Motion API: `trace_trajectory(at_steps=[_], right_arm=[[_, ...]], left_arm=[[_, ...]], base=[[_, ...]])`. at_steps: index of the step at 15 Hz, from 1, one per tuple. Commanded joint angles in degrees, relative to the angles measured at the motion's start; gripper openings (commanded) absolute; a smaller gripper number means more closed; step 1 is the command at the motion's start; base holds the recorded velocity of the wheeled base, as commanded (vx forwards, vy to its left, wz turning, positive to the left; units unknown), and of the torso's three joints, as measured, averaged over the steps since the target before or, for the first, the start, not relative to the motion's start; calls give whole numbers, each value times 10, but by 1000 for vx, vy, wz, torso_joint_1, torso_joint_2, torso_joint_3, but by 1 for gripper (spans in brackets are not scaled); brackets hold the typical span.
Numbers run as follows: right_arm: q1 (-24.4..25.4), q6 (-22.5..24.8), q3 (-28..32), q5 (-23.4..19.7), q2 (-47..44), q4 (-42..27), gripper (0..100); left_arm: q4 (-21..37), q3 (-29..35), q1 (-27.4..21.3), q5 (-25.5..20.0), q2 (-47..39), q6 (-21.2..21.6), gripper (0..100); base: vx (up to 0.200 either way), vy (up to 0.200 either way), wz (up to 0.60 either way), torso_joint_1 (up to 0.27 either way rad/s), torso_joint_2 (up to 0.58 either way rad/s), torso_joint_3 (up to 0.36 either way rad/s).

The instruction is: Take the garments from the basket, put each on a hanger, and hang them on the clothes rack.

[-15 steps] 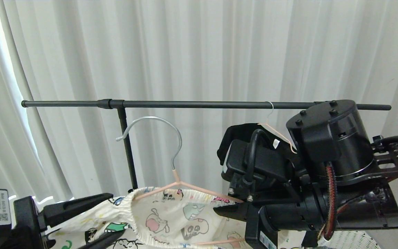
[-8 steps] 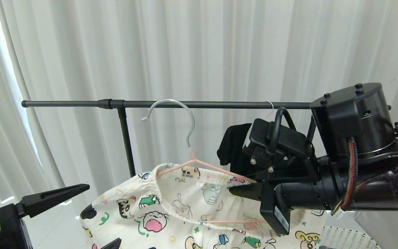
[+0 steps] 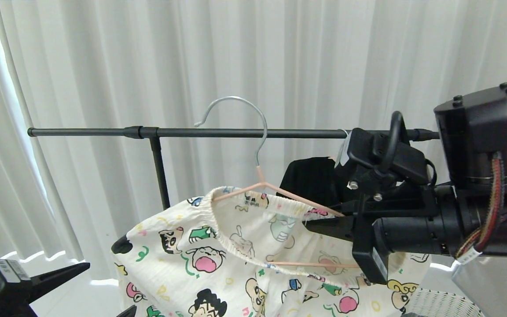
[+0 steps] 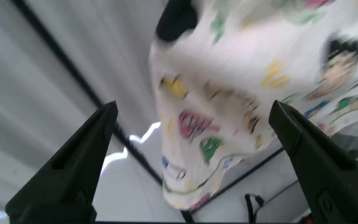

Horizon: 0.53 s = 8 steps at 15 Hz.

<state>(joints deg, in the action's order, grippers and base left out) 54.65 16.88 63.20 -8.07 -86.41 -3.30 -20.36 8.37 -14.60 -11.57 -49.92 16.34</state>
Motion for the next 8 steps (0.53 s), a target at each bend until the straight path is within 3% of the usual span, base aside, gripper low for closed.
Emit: trace_trajectory(at_steps=[1, 4, 5, 8], right_arm=[[2, 10, -1, -1, 19, -1, 0], [4, 26, -2, -1, 26, -1, 0], [5, 26, -1, -1, 26, -1, 0], [5, 26, -2, -1, 28, 0, 0]], left_arm=[[0, -6, 31, 0, -55, -5, 100], [0, -6, 31, 0, -91, -10, 100], [0, -6, 31, 0, -91, -12, 0], [0, -6, 32, 1, -93, -17, 0]], base=[[0, 0, 0, 0, 0, 0], [0, 0, 0, 0, 0, 0], [0, 0, 0, 0, 0, 0], [0, 0, 0, 0, 0, 0]])
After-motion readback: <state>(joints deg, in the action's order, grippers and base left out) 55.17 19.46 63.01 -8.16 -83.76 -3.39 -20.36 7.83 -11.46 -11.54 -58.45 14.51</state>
